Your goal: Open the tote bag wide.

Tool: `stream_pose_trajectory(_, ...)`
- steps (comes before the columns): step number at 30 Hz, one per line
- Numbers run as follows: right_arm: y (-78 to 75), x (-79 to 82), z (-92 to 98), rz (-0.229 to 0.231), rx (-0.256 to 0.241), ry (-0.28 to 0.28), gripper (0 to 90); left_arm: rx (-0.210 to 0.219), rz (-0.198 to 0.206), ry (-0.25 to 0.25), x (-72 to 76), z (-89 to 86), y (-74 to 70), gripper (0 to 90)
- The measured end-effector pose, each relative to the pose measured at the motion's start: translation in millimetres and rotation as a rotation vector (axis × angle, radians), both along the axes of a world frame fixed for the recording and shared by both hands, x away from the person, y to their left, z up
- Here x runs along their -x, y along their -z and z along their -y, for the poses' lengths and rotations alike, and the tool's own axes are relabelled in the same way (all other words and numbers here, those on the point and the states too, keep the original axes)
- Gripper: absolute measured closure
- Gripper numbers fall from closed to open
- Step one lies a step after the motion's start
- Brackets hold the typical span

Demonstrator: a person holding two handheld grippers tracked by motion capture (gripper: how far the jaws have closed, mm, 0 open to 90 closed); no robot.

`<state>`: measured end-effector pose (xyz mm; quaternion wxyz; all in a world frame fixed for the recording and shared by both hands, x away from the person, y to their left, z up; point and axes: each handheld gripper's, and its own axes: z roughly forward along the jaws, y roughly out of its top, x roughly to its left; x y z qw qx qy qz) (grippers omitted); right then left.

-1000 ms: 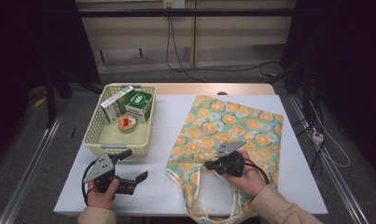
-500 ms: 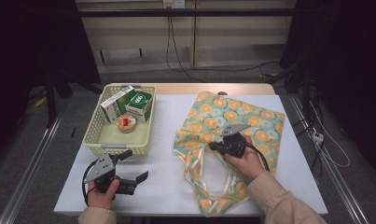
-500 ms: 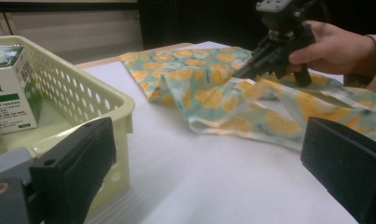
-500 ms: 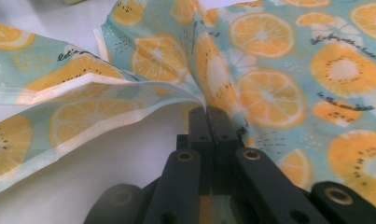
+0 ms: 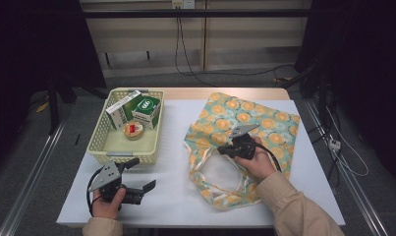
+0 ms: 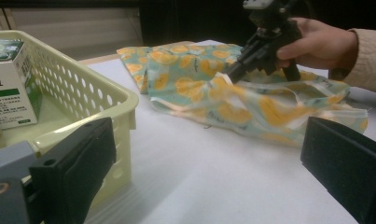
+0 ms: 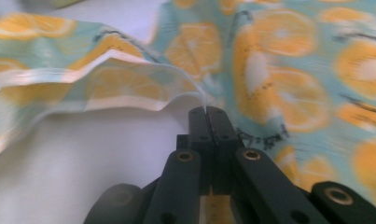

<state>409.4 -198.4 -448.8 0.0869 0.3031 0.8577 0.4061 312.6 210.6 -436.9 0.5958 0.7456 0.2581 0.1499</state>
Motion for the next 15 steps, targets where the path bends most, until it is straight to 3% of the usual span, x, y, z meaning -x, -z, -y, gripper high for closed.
stream_pose_trajectory(3,-3.1,11.8,-12.9,-0.032,-0.005,-0.101,90.0,0.002,-0.003,0.002,0.8,0.9,0.0,3.0)
stream_pose_trajectory(5,-2.6,17.8,-18.8,-0.03,0.006,-0.116,90.0,0.0,-0.001,0.006,1.0,1.6,-0.3,3.0)
stream_pose_trajectory(7,-0.9,18.9,-19.3,-0.023,0.019,-0.094,82.9,-0.001,-0.001,0.008,1.4,2.1,-0.8,3.0)
stream_pose_trajectory(9,0.3,18.8,-16.0,-0.002,0.063,-0.031,63.2,-0.002,0.0,0.009,1.6,2.0,-0.9,3.0)
stream_pose_trajectory(12,1.5,25.4,-9.4,-0.01,0.066,-0.03,50.5,0.006,-0.002,0.007,1.8,1.2,-0.5,3.0)
stream_pose_trajectory(15,2.1,38.2,-7.3,0.002,0.105,-0.048,47.3,0.001,-0.003,0.003,1.5,0.0,0.2,3.0)
